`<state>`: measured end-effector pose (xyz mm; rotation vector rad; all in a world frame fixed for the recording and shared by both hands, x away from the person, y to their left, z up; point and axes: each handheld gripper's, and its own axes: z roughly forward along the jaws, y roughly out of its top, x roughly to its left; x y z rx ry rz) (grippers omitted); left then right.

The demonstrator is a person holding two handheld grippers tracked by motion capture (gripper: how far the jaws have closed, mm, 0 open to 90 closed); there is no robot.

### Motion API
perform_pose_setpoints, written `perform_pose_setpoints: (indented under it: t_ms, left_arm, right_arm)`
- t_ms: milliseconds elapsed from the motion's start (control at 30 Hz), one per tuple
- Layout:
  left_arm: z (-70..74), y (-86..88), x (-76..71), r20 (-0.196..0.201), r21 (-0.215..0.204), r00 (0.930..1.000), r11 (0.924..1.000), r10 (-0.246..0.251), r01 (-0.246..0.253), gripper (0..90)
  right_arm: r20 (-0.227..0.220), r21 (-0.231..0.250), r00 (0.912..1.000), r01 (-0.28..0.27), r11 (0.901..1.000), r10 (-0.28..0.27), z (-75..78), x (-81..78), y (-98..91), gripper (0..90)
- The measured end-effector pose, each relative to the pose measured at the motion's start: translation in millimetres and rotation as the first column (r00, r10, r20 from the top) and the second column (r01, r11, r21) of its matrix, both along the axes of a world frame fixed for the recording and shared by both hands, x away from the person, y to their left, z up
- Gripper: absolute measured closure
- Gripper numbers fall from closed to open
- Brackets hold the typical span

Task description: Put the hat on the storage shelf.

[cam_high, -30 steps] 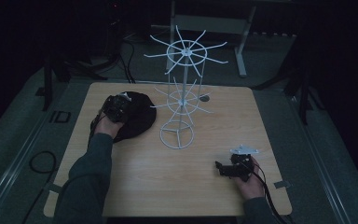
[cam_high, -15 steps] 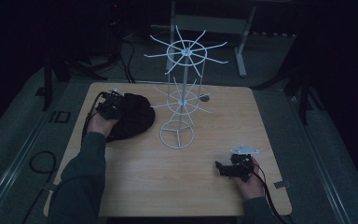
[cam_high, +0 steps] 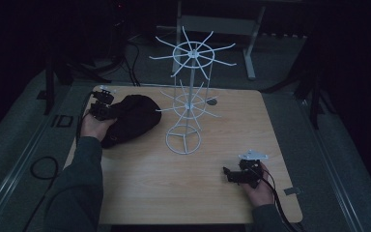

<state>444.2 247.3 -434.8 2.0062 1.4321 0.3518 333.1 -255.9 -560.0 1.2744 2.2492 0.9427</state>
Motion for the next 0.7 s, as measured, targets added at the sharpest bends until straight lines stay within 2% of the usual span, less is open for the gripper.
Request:
perform_pose_setpoints:
  t_ms: [33,67,100,133,167,200,233,267,333,433,467,500,567,600,700]
  left_arm:
    - [1.9,2.3,-1.3,0.008,-0.021,1.0000,0.9998,-0.003,0.004,85.7]
    - [5.5,6.8,-4.1,0.024,-0.064,0.9997,0.9978,-0.011,0.012,85.8]
    - [5.5,6.8,-4.1,0.024,-0.064,0.9997,0.9978,-0.011,0.012,85.7]
    - [8.4,11.1,-6.7,0.037,-0.112,0.9991,0.9934,-0.019,0.023,85.8]
    - [8.4,11.1,-6.7,0.037,-0.112,0.9991,0.9934,-0.019,0.023,85.8]
    - [10.7,15.1,-9.1,0.049,-0.157,0.9985,0.9871,-0.023,0.030,85.7]
    - [10.7,15.1,-9.1,0.049,-0.157,0.9985,0.9871,-0.023,0.030,85.8]
    - [11.8,17.0,-10.3,0.056,-0.178,0.9982,0.9834,-0.023,0.033,85.8]
    - [13.4,20.6,-12.2,0.071,-0.215,0.9971,0.9758,-0.027,0.042,85.8]
    - [16.0,27.3,-15.4,0.093,-0.282,0.9954,0.9581,-0.023,0.049,85.8]
    - [17.4,31.4,-16.8,0.103,-0.318,0.9945,0.9469,-0.018,0.050,85.8]
    - [17.4,31.4,-16.8,0.103,-0.318,0.9945,0.9469,-0.018,0.050,85.8]
    - [18.9,34.7,-18.0,0.110,-0.338,0.9938,0.9399,-0.015,0.051,85.8]
    - [21.1,38.0,-19.8,0.118,-0.353,0.9929,0.9341,-0.011,0.052,85.8]
    - [23.0,40.0,-21.4,0.128,-0.358,0.9917,0.9322,-0.007,0.053,85.9]
  right_arm:
    - [0.000,0.000,1.0000,0.000,1.0000,0.000,0.0,0.0,0.0,11.0]
    - [0.000,0.000,1.0000,0.000,1.0000,0.000,0.0,0.0,0.0,11.0]
    - [0.000,0.000,1.0000,0.000,1.0000,0.000,0.0,0.0,0.0,11.0]
    - [0.000,0.000,1.0000,0.000,1.0000,0.000,0.0,0.0,0.0,11.0]
    - [0.000,0.000,1.0000,0.000,1.0000,0.000,0.0,0.0,0.0,11.0]
    - [0.000,0.000,1.0000,0.000,1.0000,0.000,0.0,0.0,0.0,11.0]
    - [0.000,0.000,1.0000,0.000,1.0000,0.000,0.0,0.0,0.0,11.0]
    - [0.000,0.000,1.0000,0.000,1.0000,0.000,0.0,0.0,0.0,11.0]
    - [0.000,0.000,1.0000,0.000,1.0000,0.000,0.0,0.0,0.0,11.0]
    - [0.000,0.000,1.0000,0.000,1.0000,0.000,0.0,0.0,0.0,11.0]
    - [0.000,0.000,1.0000,0.000,1.0000,0.000,0.0,0.0,0.0,11.0]
    - [0.000,0.000,1.0000,0.000,1.0000,0.000,0.0,0.0,0.0,11.0]
    - [0.000,0.000,1.0000,0.000,1.0000,0.000,0.0,0.0,0.0,11.0]
    - [0.000,0.000,1.0000,0.000,1.0000,0.000,0.0,0.0,0.0,11.0]
    - [0.000,0.000,1.0000,0.000,1.0000,0.000,0.0,0.0,0.0,11.0]
